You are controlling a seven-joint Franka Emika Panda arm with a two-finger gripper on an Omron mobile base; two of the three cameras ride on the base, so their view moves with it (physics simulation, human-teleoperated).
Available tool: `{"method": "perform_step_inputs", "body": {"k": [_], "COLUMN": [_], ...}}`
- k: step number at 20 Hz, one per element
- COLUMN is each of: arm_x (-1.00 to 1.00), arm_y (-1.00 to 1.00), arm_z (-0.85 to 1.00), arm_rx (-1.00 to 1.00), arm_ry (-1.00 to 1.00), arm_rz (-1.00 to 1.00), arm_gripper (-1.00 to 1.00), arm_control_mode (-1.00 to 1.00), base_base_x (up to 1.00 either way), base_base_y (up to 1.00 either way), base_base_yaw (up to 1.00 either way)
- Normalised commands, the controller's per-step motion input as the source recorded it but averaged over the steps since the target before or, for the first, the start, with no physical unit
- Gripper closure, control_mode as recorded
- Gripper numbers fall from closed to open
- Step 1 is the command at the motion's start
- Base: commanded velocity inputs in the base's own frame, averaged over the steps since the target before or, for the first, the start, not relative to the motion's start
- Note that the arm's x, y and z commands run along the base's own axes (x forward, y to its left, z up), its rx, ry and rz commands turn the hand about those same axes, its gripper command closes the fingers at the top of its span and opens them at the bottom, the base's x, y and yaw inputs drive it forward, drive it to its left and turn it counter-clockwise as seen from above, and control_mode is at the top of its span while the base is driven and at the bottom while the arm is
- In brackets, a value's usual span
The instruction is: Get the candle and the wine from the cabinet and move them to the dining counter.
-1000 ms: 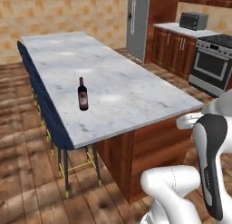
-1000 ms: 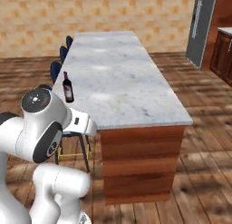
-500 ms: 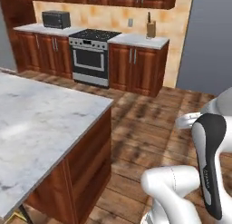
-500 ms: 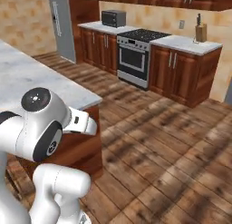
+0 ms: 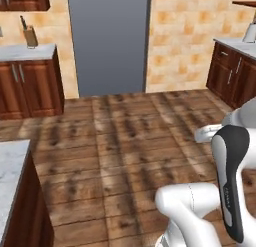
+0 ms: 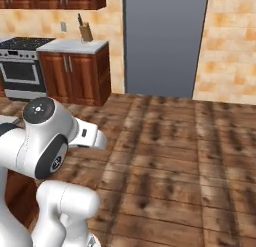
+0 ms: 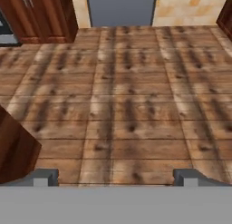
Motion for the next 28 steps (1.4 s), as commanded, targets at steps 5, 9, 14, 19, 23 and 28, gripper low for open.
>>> {"method": "perform_step_inputs", "body": {"k": [5,9,14,19,23,28], "arm_x": [0.0,0.0,0.0,0.0,0.0,0.0], "arm_y": [0.0,0.0,0.0,0.0,0.0,0.0], "arm_z": [0.0,0.0,0.0,0.0,0.0,0.0], "arm_rx": [0.0,0.0,0.0,0.0,0.0,0.0], "arm_ry": [0.0,0.0,0.0,0.0,0.0,0.0], "arm_rz": [0.0,0.0,0.0,0.0,0.0,0.0], "arm_gripper": [-1.0,-1.0,-1.0,-1.0,-1.0,-1.0], "arm_control_mode": [1.0,1.0,1.0,1.0,1.0,1.0], "base_base_x": [0.56,0.74,0.72,0.74,0.74,0.74], "base_base_y": [0.01,0.04,0.09,0.09,0.09,0.1], "base_base_yaw": [-0.37,-0.16,-0.19,-0.17,-0.17,-0.18]}}
